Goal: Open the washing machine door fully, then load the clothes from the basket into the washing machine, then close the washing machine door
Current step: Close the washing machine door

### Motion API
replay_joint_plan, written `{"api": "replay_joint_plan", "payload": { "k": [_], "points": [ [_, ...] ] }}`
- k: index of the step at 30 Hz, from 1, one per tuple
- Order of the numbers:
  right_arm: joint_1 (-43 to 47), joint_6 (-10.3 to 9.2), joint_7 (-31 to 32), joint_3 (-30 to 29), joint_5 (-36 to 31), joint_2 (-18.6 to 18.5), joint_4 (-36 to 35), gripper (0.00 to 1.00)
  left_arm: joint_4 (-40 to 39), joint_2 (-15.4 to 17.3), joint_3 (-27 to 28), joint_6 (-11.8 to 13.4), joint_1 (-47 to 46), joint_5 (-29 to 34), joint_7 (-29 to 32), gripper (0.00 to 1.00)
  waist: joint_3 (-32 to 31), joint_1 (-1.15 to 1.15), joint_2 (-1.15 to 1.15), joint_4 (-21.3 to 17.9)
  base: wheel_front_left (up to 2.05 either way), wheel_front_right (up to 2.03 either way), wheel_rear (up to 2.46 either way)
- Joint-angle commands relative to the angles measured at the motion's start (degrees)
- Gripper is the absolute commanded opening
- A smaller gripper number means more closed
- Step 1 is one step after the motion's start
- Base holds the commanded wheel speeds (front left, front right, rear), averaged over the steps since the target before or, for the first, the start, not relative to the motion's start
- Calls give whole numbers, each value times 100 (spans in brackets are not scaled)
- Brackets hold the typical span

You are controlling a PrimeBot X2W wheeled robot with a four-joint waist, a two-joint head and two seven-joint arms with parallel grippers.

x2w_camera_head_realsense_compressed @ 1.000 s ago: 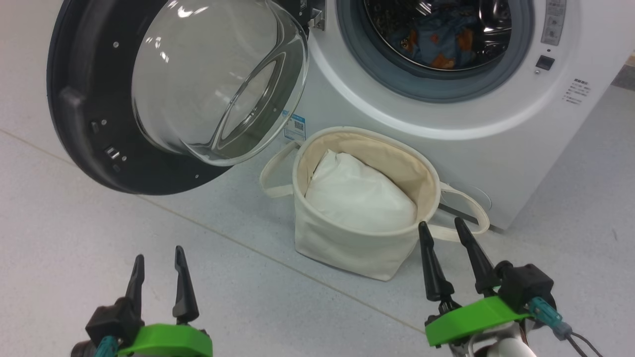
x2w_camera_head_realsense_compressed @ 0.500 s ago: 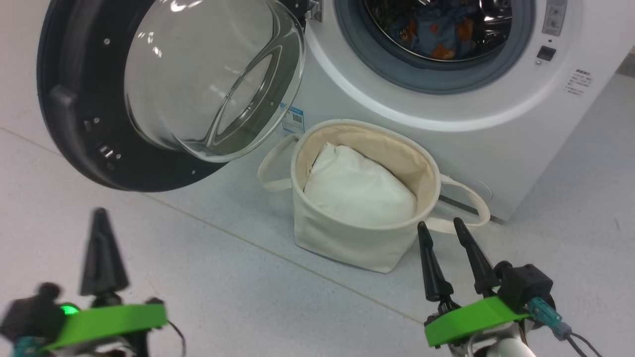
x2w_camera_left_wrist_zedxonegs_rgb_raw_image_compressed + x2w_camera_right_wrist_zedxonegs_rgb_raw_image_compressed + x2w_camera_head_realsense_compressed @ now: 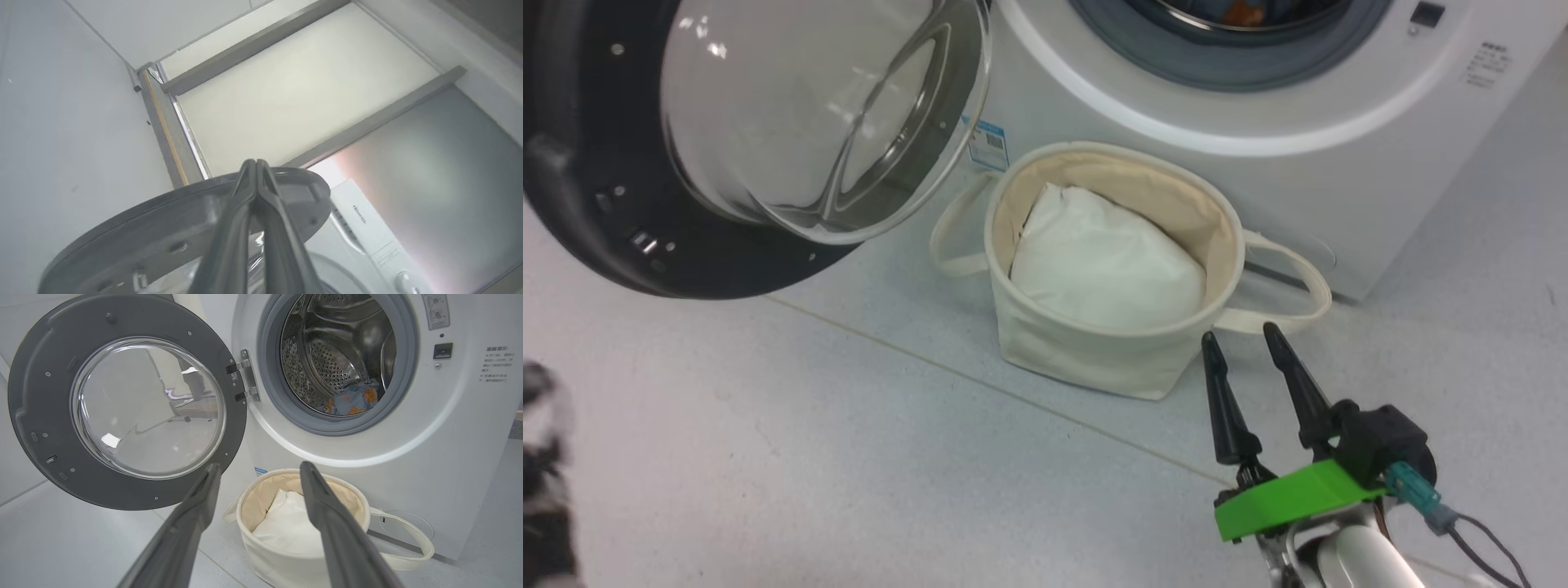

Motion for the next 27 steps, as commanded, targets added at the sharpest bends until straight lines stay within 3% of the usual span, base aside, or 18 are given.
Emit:
{"api": "replay_joint_plan", "payload": {
  "k": [1, 5, 8, 13, 19, 27],
  "points": [
    [-217, 1, -70, 131, -61, 14, -184, 100, 6, 400, 346, -42, -391, -456, 301, 0, 175, -1, 0, -113, 0, 0, 0],
    [-350, 1, -70, 123, -144, 14, -183, 100, 1010, 1232, 895, -26, -1044, -1428, 1066, 0, 406, -1, 0, -292, 0, 0, 0],
    [-435, 1, -70, 92, -222, 14, -170, 100, 1590, 1744, 1077, -42, -1500, -1638, 1191, 0, 568, -1, 0, -404, 0, 0, 0],
    [-503, 1, -70, 76, -291, -19, -131, 100, 2574, 2283, 1068, -44, -2066, -1666, 1268, 0, 767, -1, 0, -512, 0, 0, 0],
    [-650, 1, -70, 123, -330, -94, -167, 100, 3604, 2596, 730, 29, -2568, -1464, 1479, 0, 993, -1, 0, -637, 0, 0, 0],
    [-696, 1, -70, 95, -332, -145, -191, 100, 4358, 2625, 380, 15, -2892, -1326, 1902, 0, 1078, -1, 0, -747, 0, 0, 0]
  ]
}}
